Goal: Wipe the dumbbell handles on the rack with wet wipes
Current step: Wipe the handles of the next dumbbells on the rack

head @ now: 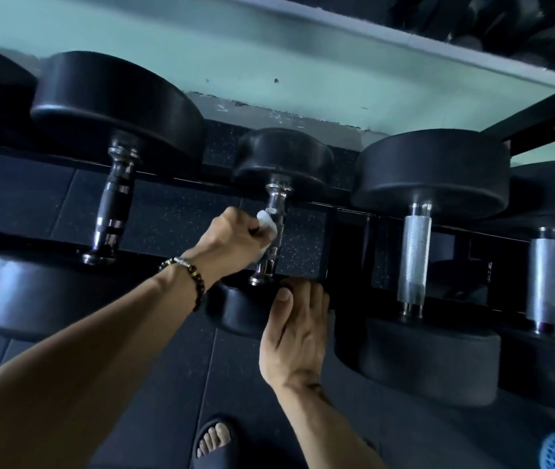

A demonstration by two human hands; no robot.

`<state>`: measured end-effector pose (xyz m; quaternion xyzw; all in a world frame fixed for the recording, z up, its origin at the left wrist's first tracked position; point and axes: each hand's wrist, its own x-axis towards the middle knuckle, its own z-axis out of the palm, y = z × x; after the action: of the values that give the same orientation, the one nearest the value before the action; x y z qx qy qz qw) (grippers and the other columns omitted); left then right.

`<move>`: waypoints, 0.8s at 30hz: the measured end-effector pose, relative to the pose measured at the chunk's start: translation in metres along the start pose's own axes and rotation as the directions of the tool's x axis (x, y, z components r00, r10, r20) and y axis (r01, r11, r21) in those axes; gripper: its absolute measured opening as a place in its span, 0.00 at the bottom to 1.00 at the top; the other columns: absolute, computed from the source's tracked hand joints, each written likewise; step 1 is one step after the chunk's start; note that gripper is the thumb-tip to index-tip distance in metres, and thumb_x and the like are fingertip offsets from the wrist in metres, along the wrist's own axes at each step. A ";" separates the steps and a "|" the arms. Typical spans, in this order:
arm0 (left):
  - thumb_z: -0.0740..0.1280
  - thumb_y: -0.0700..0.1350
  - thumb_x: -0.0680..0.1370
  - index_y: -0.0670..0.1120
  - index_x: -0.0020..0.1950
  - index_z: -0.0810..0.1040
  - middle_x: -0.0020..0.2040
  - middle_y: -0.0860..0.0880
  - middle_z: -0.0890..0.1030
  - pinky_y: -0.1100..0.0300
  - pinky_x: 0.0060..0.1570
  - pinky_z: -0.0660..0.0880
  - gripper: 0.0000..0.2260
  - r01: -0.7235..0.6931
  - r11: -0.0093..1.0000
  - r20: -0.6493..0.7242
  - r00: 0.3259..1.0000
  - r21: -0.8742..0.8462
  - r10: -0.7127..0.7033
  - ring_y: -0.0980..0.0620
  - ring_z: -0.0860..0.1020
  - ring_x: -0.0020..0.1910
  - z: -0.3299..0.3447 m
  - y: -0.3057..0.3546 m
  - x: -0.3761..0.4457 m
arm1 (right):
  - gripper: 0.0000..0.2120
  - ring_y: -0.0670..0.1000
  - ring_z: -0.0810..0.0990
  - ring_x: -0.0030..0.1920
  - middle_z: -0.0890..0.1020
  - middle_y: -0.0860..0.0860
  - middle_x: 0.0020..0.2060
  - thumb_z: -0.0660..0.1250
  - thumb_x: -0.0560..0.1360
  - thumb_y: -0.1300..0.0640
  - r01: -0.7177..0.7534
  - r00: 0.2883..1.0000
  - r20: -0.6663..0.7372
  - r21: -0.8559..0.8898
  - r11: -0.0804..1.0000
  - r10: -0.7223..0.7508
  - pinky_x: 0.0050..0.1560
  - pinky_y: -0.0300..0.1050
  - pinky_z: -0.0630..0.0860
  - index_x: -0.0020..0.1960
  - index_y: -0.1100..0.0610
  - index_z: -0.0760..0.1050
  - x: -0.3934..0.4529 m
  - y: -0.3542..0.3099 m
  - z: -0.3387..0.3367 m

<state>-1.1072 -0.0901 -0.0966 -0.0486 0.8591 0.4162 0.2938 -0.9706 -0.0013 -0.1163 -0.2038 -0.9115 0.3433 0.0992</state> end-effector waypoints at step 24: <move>0.63 0.45 0.82 0.46 0.32 0.75 0.29 0.51 0.74 0.64 0.33 0.68 0.17 0.048 0.981 0.245 0.965 0.189 -0.094 0.55 0.75 0.32 -0.017 0.005 -0.016 | 0.28 0.56 0.72 0.45 0.78 0.55 0.45 0.39 0.84 0.43 0.068 0.998 0.013 -0.065 0.996 -0.067 0.48 0.50 0.62 0.46 0.57 0.73 0.002 0.006 0.000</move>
<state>-1.1033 -0.1021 -0.0766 0.0009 0.8467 0.3280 0.4189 -0.9710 0.0033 -0.1203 -0.1743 -0.9292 0.3107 0.0988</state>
